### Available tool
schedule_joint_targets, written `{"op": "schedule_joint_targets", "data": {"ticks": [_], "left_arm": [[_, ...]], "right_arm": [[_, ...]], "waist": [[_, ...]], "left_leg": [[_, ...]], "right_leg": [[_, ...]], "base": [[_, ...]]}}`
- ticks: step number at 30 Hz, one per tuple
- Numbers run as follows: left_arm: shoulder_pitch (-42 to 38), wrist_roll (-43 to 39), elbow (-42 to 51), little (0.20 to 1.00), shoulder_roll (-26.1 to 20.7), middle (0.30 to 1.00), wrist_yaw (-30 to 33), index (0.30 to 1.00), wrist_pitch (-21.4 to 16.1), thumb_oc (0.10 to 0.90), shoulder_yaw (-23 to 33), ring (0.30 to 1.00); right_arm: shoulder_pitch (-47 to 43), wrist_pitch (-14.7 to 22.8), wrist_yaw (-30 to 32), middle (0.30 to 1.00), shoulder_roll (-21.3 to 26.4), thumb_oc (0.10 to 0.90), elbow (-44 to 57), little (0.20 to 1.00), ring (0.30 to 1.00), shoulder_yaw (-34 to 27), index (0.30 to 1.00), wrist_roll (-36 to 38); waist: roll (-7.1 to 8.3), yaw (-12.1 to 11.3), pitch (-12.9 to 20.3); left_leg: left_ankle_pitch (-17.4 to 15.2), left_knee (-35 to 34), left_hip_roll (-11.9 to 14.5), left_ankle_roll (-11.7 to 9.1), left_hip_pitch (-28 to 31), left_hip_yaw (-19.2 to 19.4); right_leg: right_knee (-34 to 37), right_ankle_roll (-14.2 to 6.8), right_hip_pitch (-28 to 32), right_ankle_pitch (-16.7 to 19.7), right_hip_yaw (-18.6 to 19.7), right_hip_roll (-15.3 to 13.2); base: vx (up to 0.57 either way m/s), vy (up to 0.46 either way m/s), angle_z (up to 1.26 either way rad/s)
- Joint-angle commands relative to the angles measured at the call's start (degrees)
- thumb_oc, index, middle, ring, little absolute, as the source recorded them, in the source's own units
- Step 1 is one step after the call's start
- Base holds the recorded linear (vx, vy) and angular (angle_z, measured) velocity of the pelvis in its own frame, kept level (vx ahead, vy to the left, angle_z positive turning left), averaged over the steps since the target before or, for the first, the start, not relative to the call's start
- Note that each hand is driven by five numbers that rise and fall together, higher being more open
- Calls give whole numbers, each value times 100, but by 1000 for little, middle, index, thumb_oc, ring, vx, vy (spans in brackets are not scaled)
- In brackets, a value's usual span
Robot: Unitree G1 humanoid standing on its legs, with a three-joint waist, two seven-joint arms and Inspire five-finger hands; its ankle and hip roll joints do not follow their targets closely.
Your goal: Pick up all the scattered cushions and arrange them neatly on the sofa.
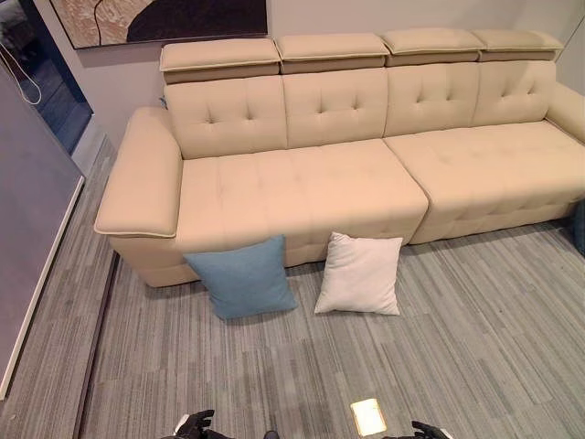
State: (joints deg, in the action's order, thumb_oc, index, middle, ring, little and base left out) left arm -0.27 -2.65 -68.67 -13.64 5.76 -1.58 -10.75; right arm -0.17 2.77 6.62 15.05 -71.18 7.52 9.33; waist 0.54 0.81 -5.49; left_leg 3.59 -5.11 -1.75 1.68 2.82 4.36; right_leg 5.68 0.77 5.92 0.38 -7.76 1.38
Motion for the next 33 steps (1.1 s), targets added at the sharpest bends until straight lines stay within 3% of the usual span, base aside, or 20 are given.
{"op": "schedule_joint_targets", "data": {"ticks": [1, 25, 33], "left_arm": [[-381, 100, -214, 900, 11, 900, 156, 900, -218, 800, -54, 900], [-404, 71, -273, 900, 17, 900, 234, 900, -195, 800, -74, 900], [-566, 7, -185, 900, 92, 900, 214, 900, -229, 800, -178, 900]], "right_arm": [[-203, 154, 134, 900, 152, 800, -121, 900, 900, 70, 900, -81], [-325, 137, 171, 900, 242, 800, -78, 900, 900, 345, 900, -464], [-427, 158, 212, 900, 329, 800, -39, 900, 900, 349, 900, -498]], "waist": [[57, -57, 9], [102, -123, -88], [167, -206, -368]], "left_leg": [[-536, 11, 224, -332, 244, 128], [-424, 11, 309, -406, 227, -89], [-411, 733, 260, -462, -508, -190]], "right_leg": [[-68, -646, -2, -197, -248, -362], [-68, -524, 39, -311, -410, -263], [-68, -444, -103, -310, -743, -373]], "base": [[0, 0, 0], [-4, -32, 5], [-78, -8, 36]]}}
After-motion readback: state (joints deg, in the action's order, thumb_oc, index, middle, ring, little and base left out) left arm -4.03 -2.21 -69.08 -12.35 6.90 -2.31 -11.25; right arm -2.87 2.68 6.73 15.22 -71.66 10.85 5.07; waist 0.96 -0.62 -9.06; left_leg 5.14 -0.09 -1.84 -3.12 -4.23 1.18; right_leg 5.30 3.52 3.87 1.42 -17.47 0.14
